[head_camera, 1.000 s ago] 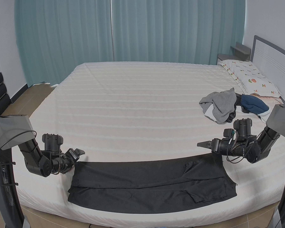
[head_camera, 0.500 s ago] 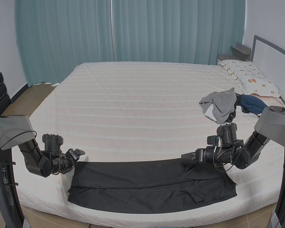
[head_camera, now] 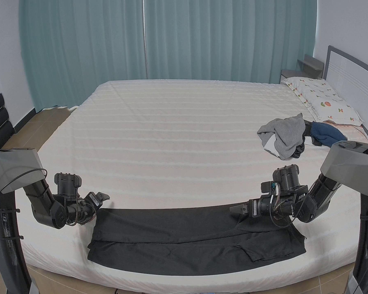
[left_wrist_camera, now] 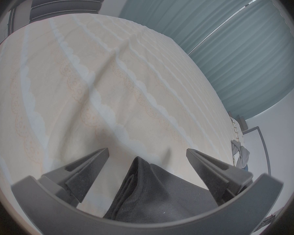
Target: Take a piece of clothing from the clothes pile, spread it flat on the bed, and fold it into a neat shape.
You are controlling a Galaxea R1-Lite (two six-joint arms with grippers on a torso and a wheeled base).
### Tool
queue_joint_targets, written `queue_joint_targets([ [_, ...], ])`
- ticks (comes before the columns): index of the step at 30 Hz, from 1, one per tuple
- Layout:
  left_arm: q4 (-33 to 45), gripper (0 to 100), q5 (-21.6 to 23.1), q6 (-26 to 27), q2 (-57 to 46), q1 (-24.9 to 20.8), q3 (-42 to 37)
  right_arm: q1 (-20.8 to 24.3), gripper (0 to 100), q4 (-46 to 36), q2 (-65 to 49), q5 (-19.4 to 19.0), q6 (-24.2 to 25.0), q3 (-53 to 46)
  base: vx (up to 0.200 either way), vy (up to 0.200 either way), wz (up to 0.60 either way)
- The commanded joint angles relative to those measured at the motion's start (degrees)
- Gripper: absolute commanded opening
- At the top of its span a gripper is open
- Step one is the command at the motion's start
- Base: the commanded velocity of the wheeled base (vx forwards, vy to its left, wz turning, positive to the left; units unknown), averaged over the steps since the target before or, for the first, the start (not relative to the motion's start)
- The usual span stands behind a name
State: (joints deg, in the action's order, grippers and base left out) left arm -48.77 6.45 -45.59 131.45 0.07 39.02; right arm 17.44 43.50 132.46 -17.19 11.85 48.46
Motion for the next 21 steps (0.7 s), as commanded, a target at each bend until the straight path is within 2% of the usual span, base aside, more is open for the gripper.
queue_joint_targets([
  [1,0.0,100,-0.03,-0.02,0.03,0.01,0.0,0.05,0,0.01,1.48,0.4,-0.51,0.67,0.0,0.0,0.0],
  [5,-0.09,100,-0.03,-0.02,0.03,0.01,-0.09,-0.04,0,0.01,1.75,1.63,-2.27,0.67,0.0,0.0,0.0],
  [21,-0.09,100,-0.03,-0.02,0.03,0.01,-0.09,0.31,0,2.56,1.83,1.9,-2.36,3.22,0.0,0.0,0.0],
])
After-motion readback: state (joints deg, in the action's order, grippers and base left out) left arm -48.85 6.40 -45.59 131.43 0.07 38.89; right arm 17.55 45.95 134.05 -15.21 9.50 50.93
